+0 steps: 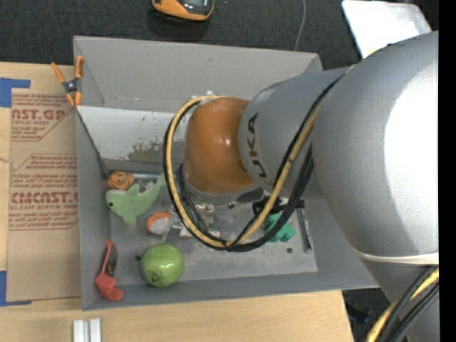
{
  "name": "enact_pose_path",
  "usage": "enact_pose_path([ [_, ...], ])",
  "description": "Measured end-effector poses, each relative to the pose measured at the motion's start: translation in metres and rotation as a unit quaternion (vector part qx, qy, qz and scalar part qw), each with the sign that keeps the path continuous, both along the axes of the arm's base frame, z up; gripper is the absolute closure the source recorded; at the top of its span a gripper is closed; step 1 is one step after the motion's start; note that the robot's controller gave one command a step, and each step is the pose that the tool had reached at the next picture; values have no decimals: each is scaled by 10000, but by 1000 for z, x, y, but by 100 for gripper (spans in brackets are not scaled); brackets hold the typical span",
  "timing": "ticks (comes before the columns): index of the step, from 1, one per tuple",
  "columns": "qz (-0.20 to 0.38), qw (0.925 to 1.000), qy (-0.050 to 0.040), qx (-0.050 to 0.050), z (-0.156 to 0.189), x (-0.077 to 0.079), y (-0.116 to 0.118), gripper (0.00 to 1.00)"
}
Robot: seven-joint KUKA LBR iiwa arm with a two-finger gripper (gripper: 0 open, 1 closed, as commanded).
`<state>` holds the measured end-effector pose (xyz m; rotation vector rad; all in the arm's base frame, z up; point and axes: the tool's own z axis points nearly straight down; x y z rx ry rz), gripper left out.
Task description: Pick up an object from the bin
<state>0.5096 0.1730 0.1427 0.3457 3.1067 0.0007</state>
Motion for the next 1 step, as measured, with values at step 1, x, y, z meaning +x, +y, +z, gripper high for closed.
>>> enact_pose_path([
  [1,306,9995,-34,-10,9,7,4,100],
])
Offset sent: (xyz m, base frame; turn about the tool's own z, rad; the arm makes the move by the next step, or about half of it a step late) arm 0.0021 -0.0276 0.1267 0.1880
